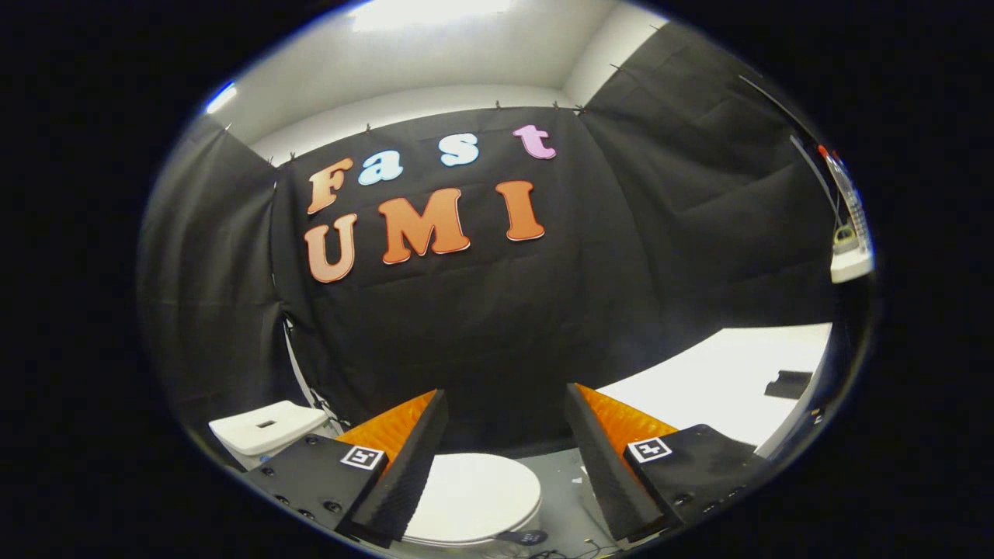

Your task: Open the toilet lid.

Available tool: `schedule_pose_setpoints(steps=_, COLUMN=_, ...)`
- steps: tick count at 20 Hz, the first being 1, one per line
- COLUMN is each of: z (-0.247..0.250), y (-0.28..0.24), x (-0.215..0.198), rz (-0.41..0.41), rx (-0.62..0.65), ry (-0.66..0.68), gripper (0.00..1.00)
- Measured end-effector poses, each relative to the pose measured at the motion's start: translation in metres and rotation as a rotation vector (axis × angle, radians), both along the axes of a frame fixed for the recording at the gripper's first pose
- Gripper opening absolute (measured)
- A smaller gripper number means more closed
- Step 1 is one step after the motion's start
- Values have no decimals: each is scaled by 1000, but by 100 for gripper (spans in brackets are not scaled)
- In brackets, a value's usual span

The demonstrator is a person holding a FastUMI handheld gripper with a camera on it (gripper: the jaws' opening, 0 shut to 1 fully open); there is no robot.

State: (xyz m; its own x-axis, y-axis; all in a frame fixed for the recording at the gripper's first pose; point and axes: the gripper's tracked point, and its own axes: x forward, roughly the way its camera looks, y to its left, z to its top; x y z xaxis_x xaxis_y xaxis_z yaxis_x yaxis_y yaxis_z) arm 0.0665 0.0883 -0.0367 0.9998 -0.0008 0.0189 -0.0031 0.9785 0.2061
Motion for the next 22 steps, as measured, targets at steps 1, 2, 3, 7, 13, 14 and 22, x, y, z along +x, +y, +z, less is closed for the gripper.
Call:
schedule_pose_setpoints(steps=1, z=-12, y=3, x=3, rz=-3, rx=17, ry=19, gripper=98)
schedule_pose_setpoints(steps=2, z=-21, y=3, x=3, rz=-12, rx=30, ry=35, gripper=98)
schedule_pose_setpoints(steps=3, z=-33, y=2, x=4, rz=-21, rx=37, ry=55, gripper=98)
schedule_pose_setpoints(steps=7, z=-83, y=-8, x=2, rz=-69, rx=103, ry=152, gripper=98)
schedule_pose_setpoints(steps=13, z=-178, y=-32, x=1, rz=-144, rx=179, ry=276, gripper=98)
schedule_pose_setpoints(steps=14, z=-187, y=-35, x=3, rz=-153, rx=195, ry=291, gripper=98)
schedule_pose_setpoints(steps=22, z=-242, y=-32, x=8, rz=-181, rx=311, ry=415, gripper=98)
